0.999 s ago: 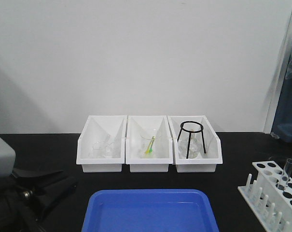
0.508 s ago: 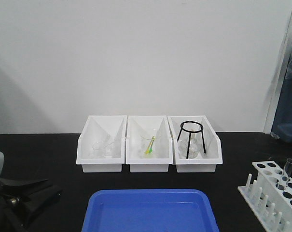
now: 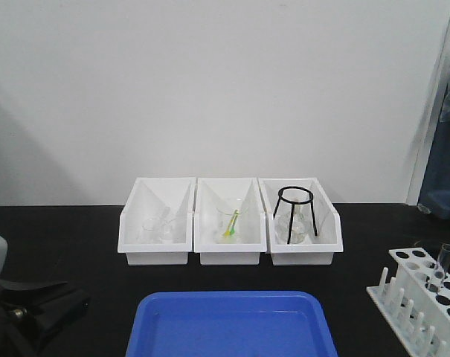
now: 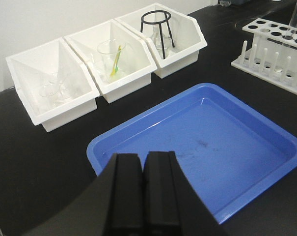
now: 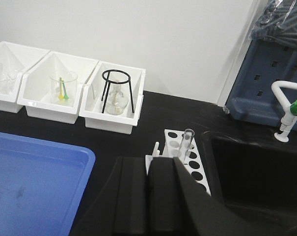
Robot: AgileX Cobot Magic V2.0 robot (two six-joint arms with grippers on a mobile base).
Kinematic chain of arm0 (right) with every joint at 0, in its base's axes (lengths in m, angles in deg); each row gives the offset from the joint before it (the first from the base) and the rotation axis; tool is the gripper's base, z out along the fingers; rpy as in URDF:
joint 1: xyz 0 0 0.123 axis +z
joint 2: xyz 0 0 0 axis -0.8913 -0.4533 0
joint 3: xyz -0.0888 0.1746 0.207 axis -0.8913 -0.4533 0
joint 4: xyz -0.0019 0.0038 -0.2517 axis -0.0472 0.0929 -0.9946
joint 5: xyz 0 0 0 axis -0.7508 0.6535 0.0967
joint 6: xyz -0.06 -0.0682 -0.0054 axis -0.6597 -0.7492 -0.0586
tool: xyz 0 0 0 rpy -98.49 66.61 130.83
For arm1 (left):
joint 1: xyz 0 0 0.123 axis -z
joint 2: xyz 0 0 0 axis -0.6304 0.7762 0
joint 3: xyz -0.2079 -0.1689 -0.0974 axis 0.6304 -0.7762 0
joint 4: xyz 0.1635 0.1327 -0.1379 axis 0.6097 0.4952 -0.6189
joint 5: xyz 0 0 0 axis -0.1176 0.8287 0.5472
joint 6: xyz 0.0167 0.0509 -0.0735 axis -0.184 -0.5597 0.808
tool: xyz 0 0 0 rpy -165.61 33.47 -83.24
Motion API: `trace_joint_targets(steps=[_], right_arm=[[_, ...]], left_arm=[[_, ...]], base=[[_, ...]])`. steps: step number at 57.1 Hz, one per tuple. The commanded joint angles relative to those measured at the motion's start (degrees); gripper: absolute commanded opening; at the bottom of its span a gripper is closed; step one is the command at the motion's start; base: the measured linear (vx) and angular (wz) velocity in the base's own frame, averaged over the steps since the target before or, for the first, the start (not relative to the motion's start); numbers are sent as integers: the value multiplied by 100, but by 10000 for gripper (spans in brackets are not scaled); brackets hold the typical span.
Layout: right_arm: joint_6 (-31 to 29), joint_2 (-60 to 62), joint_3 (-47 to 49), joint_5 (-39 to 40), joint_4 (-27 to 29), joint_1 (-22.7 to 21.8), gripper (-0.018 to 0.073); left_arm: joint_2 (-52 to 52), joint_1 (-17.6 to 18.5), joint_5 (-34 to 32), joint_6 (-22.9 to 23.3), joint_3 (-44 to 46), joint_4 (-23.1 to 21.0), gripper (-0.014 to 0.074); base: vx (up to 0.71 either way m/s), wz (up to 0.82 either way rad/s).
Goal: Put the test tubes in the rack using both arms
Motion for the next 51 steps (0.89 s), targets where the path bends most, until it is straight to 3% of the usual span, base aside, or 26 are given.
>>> trace_joint_targets(steps=[1,8,12,23,26,30,36,44,51], right_arm=[[-17,-23,168,445,10,-35,-7],[-17,-23,168,445,10,-35,-7],[-17,-23,168,445,10,-35,-7],[-11,-23,168,445,10,-35,-7],[-11,-23,168,445,10,-35,-7],[-11,-23,168,445,10,-35,-7],[-11,-23,168,445,10,-35,-7],[-11,-23,168,445,10,-35,-7],[-11,-23,168,437,10,-35,-7]], left_arm=[[-78,37,-331,42,183,114,-22],[-78,16,-261,-97,183,86,-22],[-78,-202,-217,-670,183,-316,-22],[-83,-1753,-662,-3773,159,-3054,-20],[-118,-2164,-986,-4657,71,-3613,-20],[-294,-2585,-1495,-5340,-221,-4138,-20],[-849,-2995,-2620,-5499,-1068,-4284,-20],[-2119,-3282,-4387,-5499,-2907,-4273,-20],[-3178,-3590,-4784,-5193,-4225,-4273,-20]], base=[[0,0],[0,0],[0,0],[0,0],[0,0],[0,0],[0,0],[0,0],[0,0]])
